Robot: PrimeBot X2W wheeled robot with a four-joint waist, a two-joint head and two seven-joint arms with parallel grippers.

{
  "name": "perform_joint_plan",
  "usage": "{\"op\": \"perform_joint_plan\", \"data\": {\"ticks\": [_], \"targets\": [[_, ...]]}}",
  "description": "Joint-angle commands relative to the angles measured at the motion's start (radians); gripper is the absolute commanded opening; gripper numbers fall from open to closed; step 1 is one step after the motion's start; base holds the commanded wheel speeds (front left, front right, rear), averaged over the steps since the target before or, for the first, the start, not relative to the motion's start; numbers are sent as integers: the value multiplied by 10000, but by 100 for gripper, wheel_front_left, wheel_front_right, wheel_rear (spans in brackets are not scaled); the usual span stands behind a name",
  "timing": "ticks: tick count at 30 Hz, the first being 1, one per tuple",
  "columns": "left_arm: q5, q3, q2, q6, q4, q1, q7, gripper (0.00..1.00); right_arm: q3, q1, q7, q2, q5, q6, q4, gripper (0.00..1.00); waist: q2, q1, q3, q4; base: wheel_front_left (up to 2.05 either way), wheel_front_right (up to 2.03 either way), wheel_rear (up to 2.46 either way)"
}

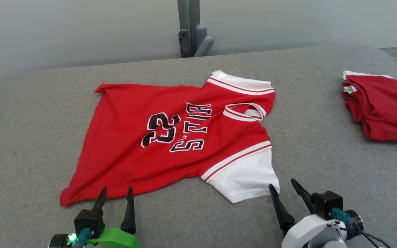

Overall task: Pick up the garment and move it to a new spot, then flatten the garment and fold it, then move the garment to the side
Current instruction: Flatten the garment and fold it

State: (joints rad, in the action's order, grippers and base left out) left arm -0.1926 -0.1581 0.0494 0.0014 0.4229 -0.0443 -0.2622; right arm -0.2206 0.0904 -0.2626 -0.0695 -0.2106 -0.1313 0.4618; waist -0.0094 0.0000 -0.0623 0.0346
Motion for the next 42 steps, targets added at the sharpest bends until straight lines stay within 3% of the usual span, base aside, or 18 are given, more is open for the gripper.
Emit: {"op": "perform_joint_plan", "data": {"ticks": [1,10,31,42], "targets": [[8,35,29,38,-38,-150,-31,100,1,158,-31,21,-26,12,34,100,94,0,-182,-239,0,0,0],[221,346,27,78,-327,-97,-31,100,332,423,-30,74,138,12,-24,100,94,0,-212,-644,0,0,0],[451,1290,26,502,-1004,708,-31,100,642,-417,-30,162,480,12,-1186,100,94,0,473,-62,0,0,0],[261,1340,28,514,-455,328,-32,100,173,-70,-30,167,193,12,-230,100,94,0,-147,-172,0,0,0]]}}
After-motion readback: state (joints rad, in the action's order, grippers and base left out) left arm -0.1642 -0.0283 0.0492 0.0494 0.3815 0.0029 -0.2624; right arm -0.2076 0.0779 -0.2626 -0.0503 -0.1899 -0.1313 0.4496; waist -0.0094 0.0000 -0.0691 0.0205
